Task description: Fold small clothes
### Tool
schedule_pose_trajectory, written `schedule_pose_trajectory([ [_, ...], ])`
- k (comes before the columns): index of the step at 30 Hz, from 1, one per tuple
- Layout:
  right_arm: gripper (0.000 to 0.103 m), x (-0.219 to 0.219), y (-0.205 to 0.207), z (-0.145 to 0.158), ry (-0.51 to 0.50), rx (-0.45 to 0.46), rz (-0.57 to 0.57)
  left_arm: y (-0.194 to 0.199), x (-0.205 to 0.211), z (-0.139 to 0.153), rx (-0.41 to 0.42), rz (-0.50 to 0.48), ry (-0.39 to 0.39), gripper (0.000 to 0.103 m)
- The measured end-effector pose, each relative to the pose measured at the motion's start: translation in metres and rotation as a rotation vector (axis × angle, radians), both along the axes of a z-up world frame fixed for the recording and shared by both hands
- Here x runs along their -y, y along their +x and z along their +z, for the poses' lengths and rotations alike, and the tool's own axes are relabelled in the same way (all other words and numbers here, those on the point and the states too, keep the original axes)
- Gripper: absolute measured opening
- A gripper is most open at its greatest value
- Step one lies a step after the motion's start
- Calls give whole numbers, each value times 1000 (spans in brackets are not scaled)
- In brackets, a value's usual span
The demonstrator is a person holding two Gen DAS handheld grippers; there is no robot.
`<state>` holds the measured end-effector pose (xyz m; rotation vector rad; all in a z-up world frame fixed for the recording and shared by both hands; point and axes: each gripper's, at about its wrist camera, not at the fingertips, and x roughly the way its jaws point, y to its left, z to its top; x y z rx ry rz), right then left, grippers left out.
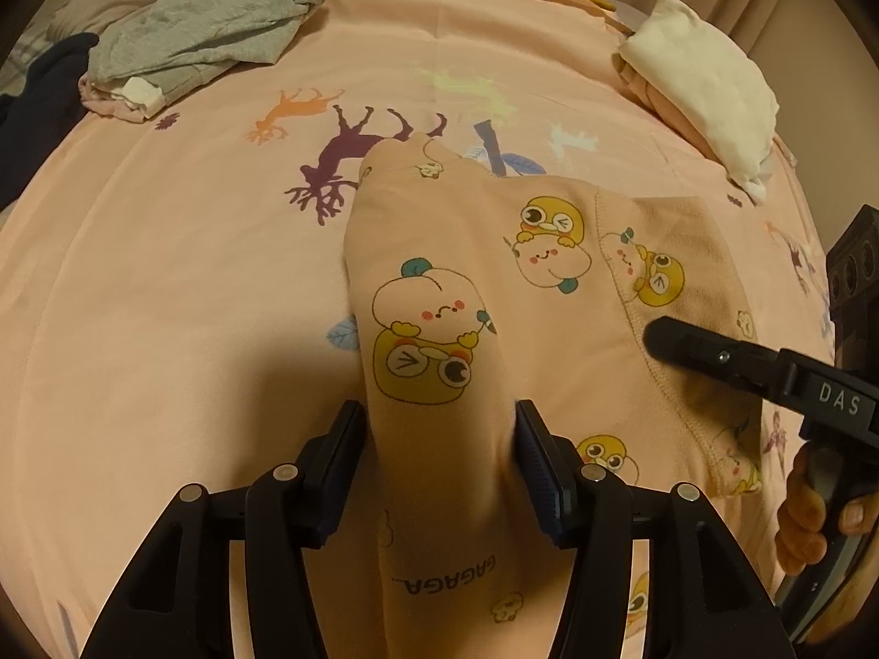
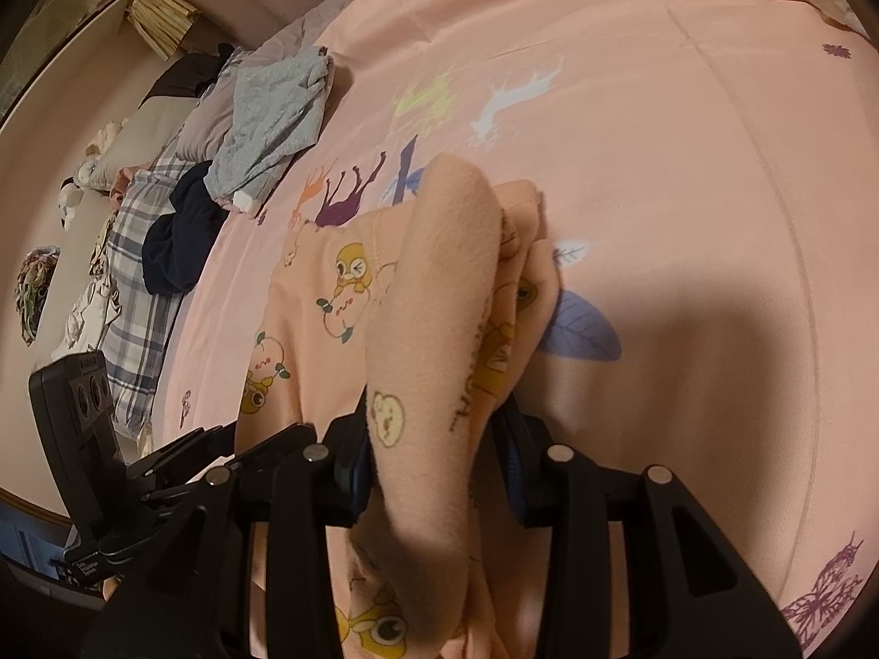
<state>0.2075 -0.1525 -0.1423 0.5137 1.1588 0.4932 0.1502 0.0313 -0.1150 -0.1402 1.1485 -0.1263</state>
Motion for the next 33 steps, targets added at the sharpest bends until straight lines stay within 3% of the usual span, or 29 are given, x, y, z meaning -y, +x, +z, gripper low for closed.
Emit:
schedule_pose_trajectory([
  [33, 41, 18, -3, 0, 34, -10, -53, -17, -10, 2, 15, 16, 3, 57],
])
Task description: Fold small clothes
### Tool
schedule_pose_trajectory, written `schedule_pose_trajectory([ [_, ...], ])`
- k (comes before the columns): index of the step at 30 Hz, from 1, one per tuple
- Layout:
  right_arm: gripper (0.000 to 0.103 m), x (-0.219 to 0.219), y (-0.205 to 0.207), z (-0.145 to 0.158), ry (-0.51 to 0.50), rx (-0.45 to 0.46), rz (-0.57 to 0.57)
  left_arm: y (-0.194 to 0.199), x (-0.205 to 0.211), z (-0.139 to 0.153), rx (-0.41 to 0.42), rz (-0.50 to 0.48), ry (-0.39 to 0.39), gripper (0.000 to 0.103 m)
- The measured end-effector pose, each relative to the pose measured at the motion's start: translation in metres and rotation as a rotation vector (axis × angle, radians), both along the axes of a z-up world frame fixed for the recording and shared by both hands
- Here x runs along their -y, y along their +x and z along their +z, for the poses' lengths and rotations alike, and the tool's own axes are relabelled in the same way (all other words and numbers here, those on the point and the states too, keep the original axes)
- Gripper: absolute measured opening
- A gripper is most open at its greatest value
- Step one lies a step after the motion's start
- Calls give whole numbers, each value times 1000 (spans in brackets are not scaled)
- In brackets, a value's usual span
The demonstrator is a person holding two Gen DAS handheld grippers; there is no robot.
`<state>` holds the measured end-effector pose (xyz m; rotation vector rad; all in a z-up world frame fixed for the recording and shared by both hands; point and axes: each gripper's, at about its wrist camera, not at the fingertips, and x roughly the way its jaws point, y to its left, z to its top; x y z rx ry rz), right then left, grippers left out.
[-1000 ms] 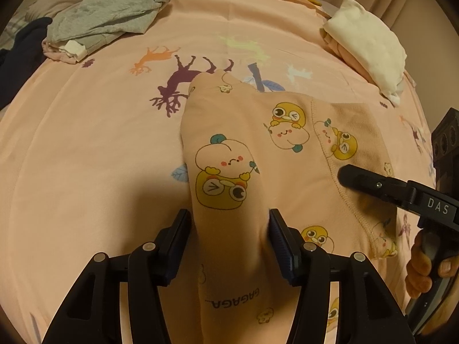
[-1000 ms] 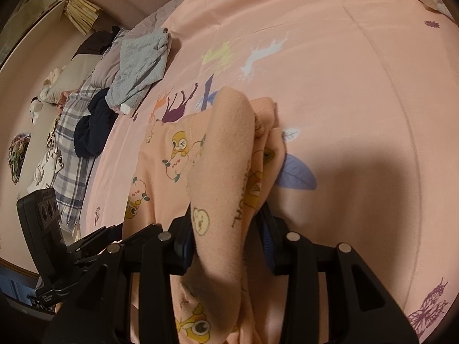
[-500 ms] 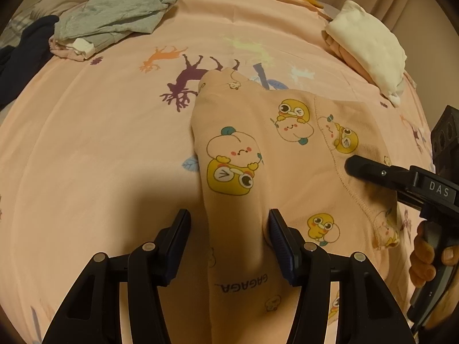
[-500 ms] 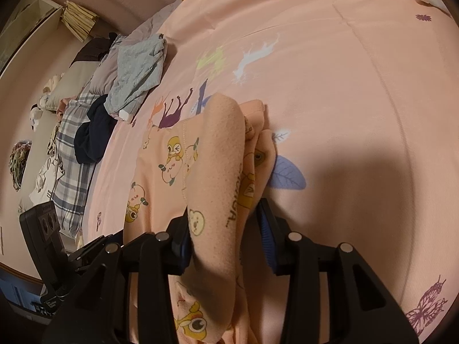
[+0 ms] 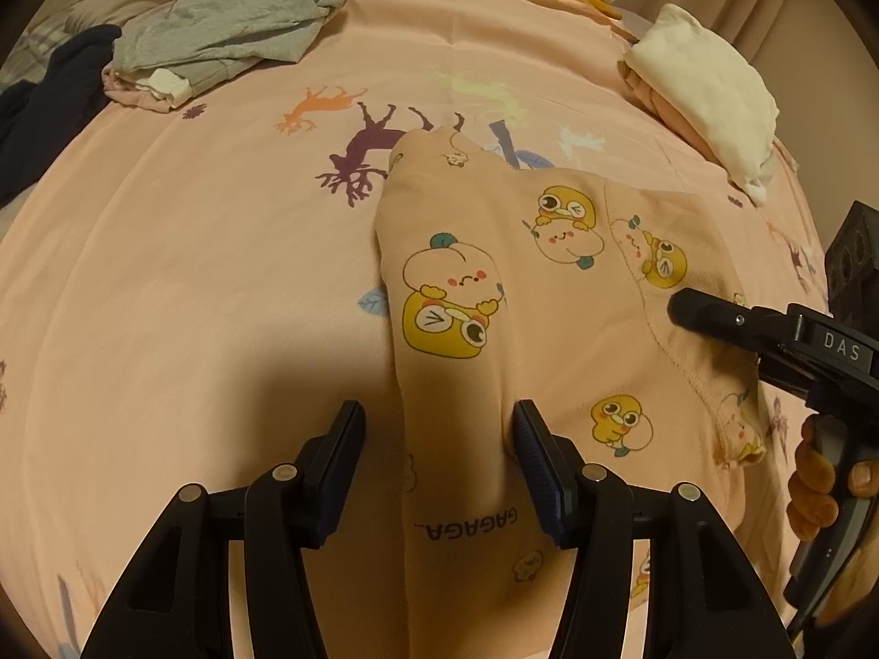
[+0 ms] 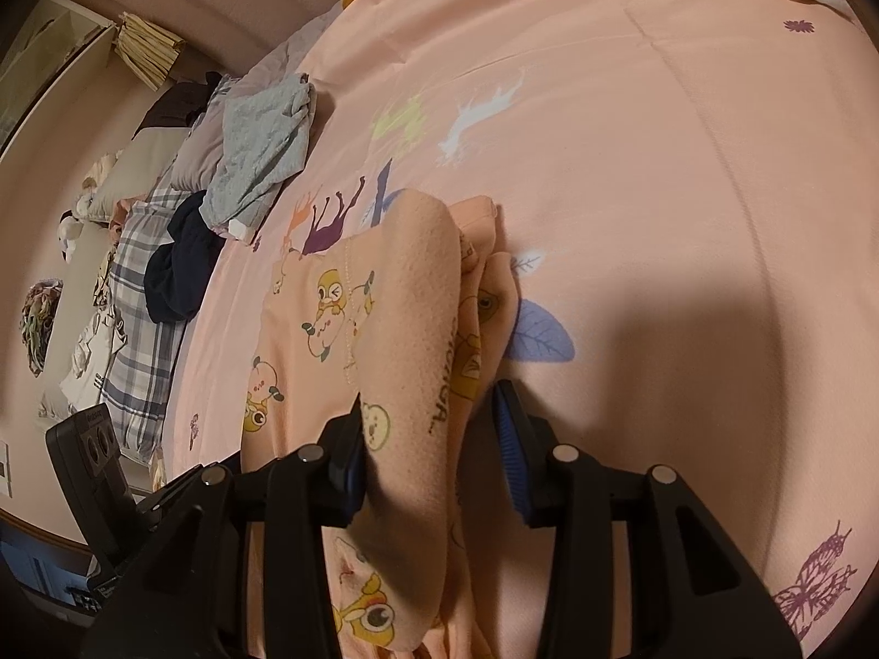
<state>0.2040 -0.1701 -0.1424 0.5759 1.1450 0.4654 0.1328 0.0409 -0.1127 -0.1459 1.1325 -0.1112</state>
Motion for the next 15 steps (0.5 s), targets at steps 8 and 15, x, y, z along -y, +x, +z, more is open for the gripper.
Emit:
schedule_pose_trajectory([
  [8, 41, 7, -2, 2, 2, 4, -17, -4, -1, 1, 5, 3, 3, 57],
  [15, 41, 8, -2, 2, -4, 4, -18, -6, -1, 2, 5, 5, 1, 57],
])
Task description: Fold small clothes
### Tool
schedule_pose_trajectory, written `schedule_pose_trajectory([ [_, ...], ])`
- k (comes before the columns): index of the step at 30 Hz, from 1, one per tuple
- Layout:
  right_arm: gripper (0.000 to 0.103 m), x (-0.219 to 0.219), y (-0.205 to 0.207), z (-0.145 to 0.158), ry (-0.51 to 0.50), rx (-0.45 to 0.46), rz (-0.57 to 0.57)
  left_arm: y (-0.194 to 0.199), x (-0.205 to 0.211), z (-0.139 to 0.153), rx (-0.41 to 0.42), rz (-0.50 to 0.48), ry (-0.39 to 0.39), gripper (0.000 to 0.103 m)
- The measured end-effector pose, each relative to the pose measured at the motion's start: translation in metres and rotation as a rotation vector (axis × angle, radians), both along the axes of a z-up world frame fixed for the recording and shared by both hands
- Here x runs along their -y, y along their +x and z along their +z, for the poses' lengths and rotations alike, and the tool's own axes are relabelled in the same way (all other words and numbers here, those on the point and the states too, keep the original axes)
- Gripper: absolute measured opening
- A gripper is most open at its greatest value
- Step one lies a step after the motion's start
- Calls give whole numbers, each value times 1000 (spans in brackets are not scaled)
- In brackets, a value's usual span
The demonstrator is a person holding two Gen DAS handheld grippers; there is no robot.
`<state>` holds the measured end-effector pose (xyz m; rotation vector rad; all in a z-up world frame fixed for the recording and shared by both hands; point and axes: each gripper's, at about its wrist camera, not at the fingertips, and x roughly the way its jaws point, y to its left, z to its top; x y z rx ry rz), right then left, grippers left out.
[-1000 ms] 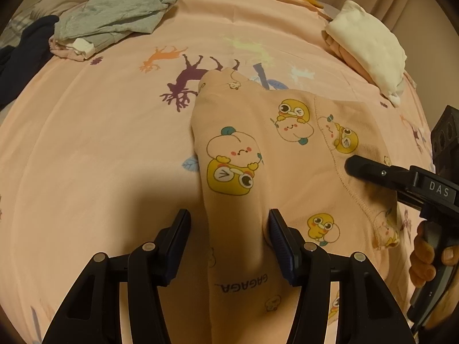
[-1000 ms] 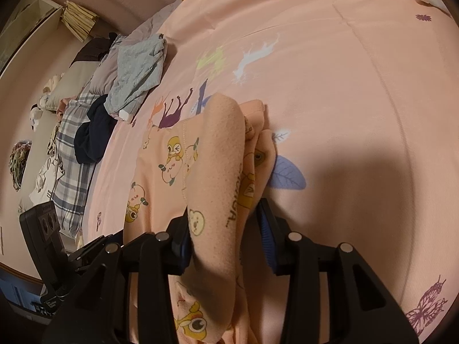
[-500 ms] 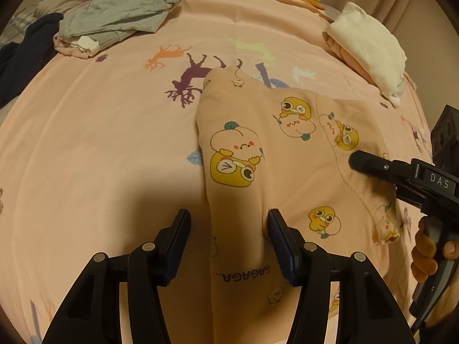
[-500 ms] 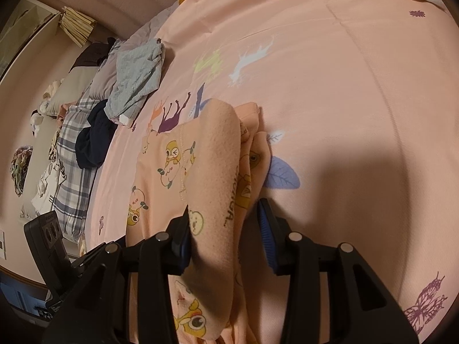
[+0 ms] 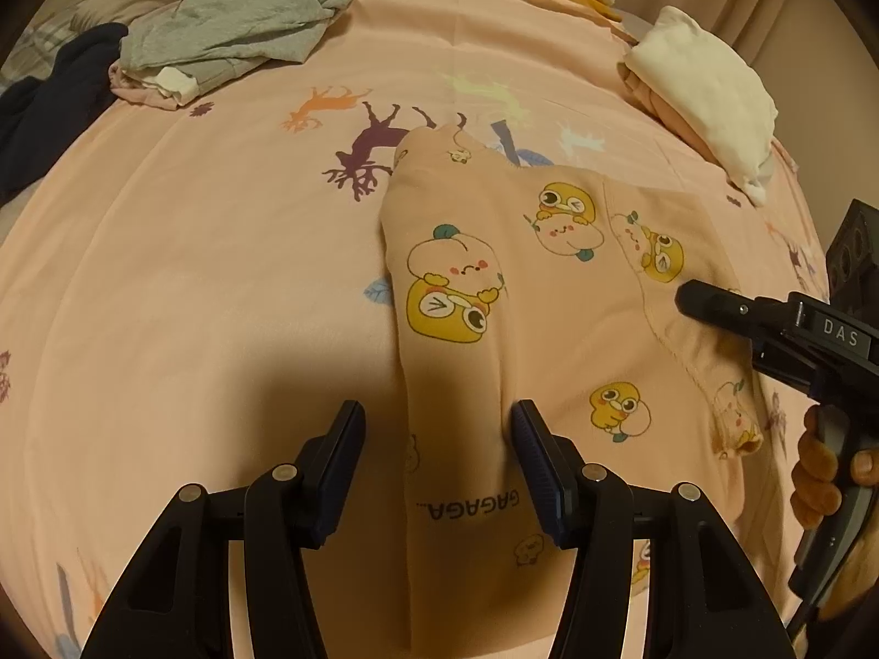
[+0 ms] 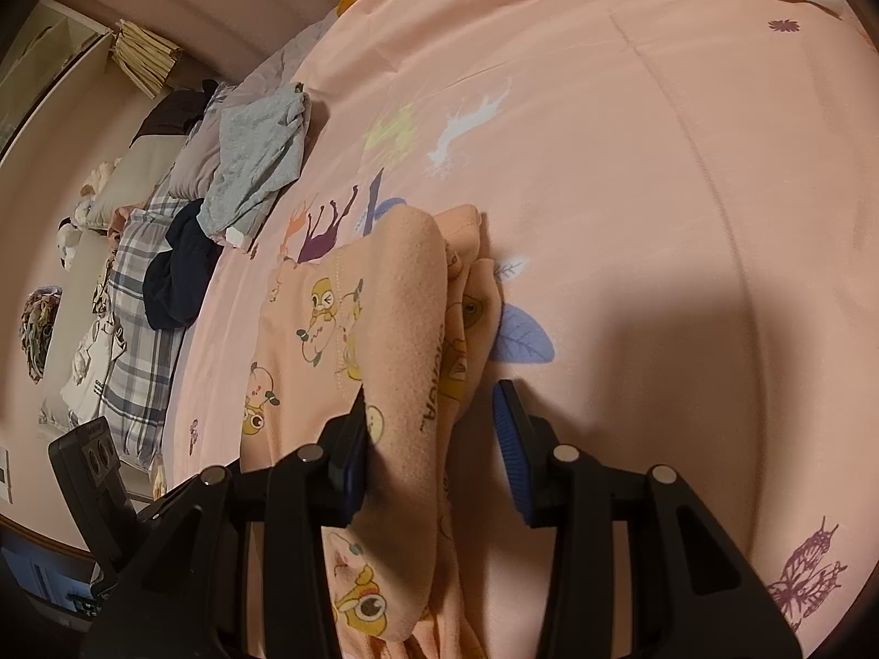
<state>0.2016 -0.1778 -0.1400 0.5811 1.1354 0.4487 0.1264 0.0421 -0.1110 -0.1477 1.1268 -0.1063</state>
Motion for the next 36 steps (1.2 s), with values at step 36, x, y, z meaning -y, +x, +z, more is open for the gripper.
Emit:
schedule_pose_trajectory([
  [36, 43, 5, -5, 1, -17, 3, -15, -14, -9, 1, -10, 22, 17, 57],
])
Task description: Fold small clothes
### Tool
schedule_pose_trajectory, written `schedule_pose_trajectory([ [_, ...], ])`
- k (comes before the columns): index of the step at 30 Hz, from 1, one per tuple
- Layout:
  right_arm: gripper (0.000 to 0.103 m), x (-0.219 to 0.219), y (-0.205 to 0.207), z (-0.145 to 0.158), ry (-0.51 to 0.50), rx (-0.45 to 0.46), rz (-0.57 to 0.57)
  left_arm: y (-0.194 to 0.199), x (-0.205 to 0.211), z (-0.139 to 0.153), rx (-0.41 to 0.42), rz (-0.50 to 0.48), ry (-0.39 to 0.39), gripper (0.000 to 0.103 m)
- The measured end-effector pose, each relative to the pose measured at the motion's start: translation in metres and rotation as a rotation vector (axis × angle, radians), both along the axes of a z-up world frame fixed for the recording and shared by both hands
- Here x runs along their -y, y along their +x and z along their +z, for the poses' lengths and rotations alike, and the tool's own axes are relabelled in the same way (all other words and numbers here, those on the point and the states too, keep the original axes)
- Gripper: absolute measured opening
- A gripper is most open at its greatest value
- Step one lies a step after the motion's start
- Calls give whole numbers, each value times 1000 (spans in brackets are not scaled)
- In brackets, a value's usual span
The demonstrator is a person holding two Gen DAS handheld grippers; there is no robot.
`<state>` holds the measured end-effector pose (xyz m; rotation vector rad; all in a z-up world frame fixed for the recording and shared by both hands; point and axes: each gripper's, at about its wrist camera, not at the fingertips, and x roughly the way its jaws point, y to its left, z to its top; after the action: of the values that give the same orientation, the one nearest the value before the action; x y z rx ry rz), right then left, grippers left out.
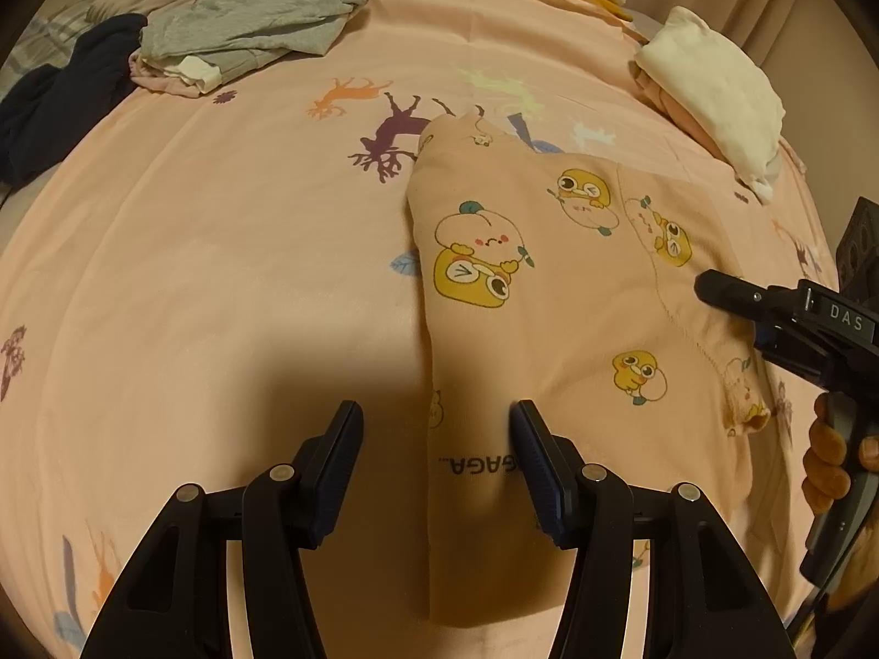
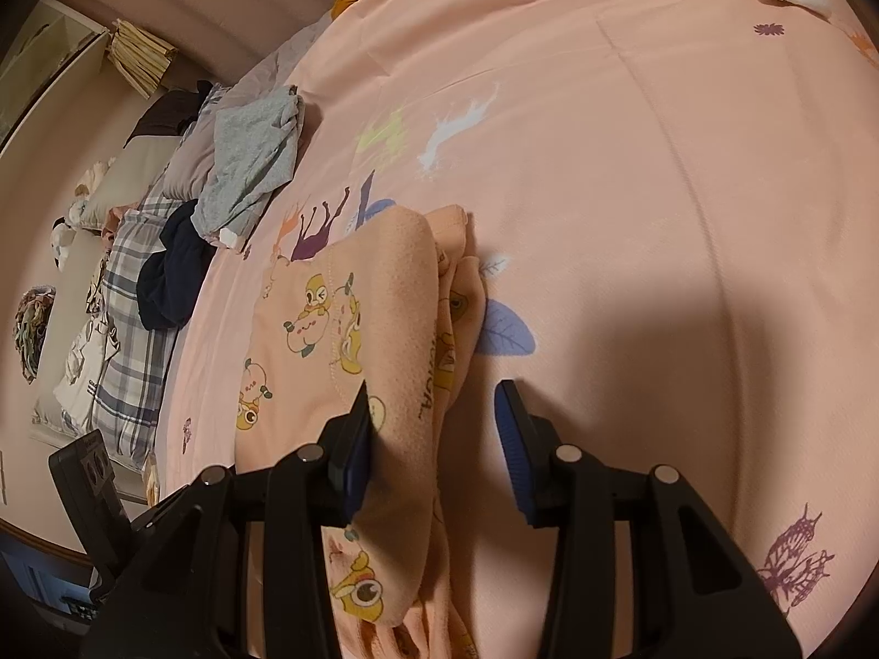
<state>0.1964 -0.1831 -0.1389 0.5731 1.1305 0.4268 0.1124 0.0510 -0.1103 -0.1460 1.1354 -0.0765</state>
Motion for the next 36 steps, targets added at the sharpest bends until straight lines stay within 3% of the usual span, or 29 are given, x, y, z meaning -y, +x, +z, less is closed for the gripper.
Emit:
schedule_pose_trajectory([
  [14, 42, 16, -4, 9, -5, 19, -60, -17, -1, 4, 3, 2, 27, 57],
  [19, 40, 25, -6, 27, -45, 77, -88, -30, -3, 11, 21, 6, 34, 57],
  [28, 33, -10, 5, 59, -56, 224, 53, -38, 12, 30, 114, -20, 17, 45],
  [36, 24, -26, 32, 14, -149, 77, 65, -36, 35, 1, 54, -97, 72, 44],
])
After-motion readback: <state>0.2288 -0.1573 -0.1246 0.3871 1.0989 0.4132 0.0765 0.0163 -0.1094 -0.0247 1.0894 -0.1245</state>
